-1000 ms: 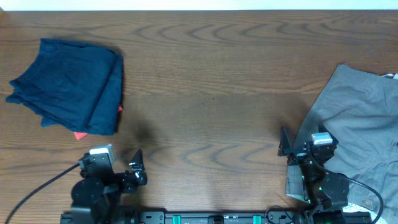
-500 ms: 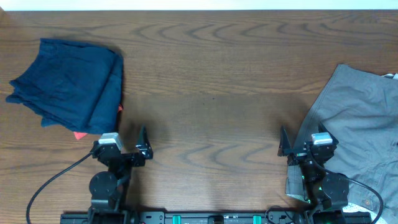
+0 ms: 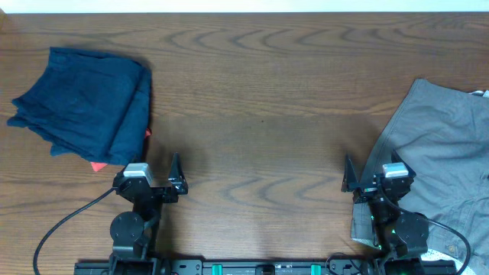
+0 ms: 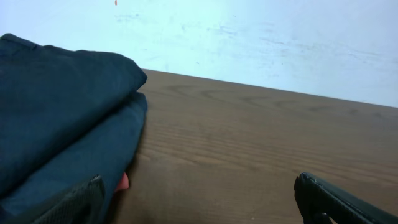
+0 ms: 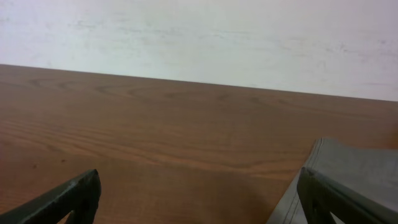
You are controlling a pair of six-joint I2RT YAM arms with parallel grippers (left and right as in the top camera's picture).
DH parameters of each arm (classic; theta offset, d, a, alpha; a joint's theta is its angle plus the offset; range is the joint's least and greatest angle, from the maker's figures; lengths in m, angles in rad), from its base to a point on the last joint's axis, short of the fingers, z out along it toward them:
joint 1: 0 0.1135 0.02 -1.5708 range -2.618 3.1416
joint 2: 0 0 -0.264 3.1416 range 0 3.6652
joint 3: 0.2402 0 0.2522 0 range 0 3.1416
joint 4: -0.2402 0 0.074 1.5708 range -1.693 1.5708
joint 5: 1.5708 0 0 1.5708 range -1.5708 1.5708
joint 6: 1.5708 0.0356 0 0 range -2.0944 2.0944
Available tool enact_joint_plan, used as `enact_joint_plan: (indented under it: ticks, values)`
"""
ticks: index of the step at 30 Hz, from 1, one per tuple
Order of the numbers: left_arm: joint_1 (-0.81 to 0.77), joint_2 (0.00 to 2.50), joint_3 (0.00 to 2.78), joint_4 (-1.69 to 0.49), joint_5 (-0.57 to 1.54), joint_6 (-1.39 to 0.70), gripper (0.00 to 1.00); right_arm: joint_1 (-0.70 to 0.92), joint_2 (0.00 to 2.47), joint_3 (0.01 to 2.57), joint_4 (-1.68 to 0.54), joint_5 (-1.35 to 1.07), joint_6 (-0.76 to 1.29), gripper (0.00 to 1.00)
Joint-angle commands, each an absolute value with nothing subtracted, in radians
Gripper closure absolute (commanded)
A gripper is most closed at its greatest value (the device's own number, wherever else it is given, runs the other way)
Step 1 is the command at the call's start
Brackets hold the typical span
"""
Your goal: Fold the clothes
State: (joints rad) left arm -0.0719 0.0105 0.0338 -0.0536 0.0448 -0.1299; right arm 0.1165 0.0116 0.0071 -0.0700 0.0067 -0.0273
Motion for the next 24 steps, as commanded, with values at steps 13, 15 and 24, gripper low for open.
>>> enact_joint_plan:
  ticks: [13, 15, 24]
  values:
    - [-0.067, 0.004, 0.004, -0.066, 0.028, -0.116, 0.02, 0.132, 0.005, 0.006, -0.074, 0.003, -0.039, 0.01]
    - [-0.067, 0.004, 0.004, -0.066, 0.028, -0.116, 0.02, 0.132, 0.005, 0.006, -0.074, 0.003, -0.039, 0.01]
    - [-0.067, 0.004, 0.004, -0.066, 0.028, -0.116, 0.02, 0.132, 0.005, 0.006, -0.074, 0.003, -0.039, 0.01]
